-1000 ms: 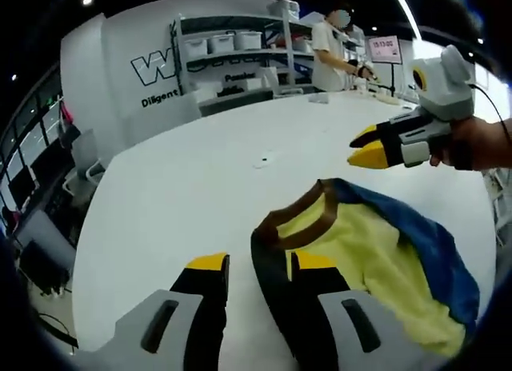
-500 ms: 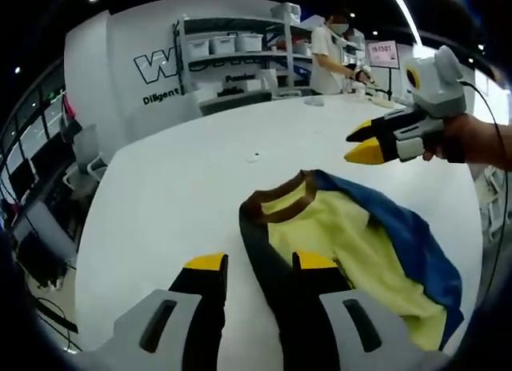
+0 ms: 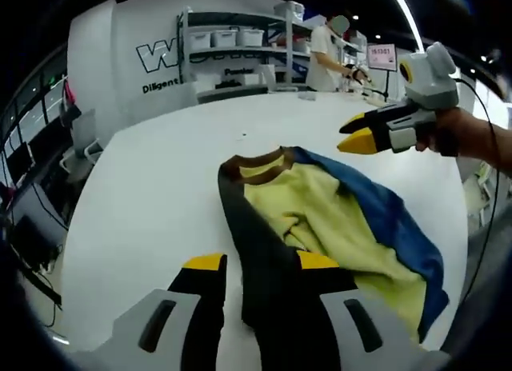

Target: Fold the garment on the visible template until the final outline fits inside the template.

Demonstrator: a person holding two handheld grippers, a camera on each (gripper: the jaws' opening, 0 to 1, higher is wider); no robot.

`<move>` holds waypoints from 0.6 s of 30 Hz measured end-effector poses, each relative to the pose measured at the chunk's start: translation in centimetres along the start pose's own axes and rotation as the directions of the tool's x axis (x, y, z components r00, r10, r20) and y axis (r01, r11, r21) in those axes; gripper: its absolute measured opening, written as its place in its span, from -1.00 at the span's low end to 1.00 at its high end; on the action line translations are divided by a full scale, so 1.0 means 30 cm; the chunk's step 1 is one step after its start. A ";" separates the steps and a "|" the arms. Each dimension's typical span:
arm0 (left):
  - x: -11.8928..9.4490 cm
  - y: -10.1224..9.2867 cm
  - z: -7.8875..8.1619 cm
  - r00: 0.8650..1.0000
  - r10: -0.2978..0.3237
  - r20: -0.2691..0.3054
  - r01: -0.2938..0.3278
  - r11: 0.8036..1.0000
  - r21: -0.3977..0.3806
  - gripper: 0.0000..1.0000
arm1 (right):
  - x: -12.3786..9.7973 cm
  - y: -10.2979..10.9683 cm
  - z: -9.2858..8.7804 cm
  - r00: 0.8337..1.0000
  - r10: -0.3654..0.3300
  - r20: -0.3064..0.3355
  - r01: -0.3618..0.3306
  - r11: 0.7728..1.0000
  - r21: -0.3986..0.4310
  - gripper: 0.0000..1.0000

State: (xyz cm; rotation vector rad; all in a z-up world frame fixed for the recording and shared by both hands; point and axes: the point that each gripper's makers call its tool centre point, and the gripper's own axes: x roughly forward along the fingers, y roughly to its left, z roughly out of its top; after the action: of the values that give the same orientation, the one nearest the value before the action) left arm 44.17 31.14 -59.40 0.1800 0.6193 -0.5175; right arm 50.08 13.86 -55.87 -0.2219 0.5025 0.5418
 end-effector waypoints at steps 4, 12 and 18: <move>-0.015 -0.004 -0.032 1.000 -0.005 -0.006 0.005 1.000 -0.012 -0.42 | -0.012 0.011 -0.015 1.000 0.003 -0.005 -0.003 1.000 0.003 -0.38; -0.051 -0.029 -0.061 1.000 -0.020 -0.010 0.019 1.000 -0.022 -0.41 | -0.029 0.040 -0.043 1.000 0.017 -0.014 -0.017 1.000 0.008 -0.37; -0.063 -0.071 -0.093 0.998 -0.060 -0.010 0.059 0.997 -0.056 -0.38 | -0.041 0.109 -0.143 0.994 0.067 -0.088 -0.071 0.997 -0.043 -0.36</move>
State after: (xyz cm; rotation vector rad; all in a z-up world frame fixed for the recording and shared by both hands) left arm 40.35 30.96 -60.53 0.1121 0.6510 -0.5561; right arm 45.68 14.64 -59.15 -0.2738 0.5835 0.6137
